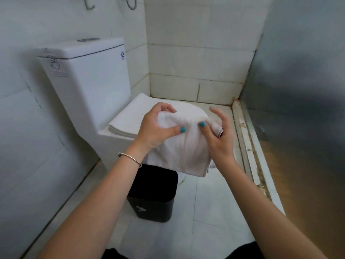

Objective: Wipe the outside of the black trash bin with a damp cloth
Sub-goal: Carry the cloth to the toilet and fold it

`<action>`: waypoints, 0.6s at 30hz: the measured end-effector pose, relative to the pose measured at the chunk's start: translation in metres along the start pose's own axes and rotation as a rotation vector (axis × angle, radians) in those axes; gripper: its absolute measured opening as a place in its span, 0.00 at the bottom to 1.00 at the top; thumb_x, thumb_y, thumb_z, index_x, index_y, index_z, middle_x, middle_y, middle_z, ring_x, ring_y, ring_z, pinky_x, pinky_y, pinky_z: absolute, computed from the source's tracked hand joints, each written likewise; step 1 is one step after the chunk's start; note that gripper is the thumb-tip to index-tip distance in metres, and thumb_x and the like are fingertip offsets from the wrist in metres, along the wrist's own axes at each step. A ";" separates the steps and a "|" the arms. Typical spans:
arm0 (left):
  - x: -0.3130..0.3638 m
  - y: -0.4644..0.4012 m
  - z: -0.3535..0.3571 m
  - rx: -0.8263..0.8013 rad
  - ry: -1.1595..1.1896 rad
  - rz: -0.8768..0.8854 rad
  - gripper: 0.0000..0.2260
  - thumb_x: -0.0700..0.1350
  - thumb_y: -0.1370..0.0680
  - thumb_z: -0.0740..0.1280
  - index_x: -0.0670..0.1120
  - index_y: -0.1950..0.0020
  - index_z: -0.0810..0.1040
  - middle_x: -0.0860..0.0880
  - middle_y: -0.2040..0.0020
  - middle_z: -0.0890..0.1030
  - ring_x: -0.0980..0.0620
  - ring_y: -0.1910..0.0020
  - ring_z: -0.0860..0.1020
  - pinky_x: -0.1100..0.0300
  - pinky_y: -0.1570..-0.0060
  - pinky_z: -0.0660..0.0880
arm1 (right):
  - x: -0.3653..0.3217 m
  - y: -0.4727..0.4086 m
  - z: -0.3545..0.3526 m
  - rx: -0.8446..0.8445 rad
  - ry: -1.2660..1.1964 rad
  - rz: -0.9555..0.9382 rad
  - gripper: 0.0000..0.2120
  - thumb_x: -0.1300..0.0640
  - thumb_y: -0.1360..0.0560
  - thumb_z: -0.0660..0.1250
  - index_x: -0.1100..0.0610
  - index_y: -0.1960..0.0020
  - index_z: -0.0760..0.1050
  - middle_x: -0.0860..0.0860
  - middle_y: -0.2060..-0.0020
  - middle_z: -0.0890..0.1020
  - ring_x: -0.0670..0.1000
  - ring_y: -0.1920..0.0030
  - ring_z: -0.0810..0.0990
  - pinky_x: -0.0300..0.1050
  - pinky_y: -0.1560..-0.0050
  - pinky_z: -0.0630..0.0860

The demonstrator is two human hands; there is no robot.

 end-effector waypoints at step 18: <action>0.084 0.100 -0.014 0.026 0.046 0.001 0.26 0.43 0.38 0.81 0.50 0.44 0.74 0.62 0.47 0.76 0.64 0.46 0.72 0.73 0.48 0.67 | -0.088 0.083 -0.051 -0.222 0.158 -0.242 0.32 0.59 0.36 0.80 0.46 0.37 0.70 0.40 0.39 0.75 0.39 0.36 0.71 0.32 0.36 0.66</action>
Point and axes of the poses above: each hand's wrist, its own y-axis away from the middle knuckle, its own z-axis out of the palm, x = y × z, the point moved 3 cm from there along -y, towards the middle knuckle
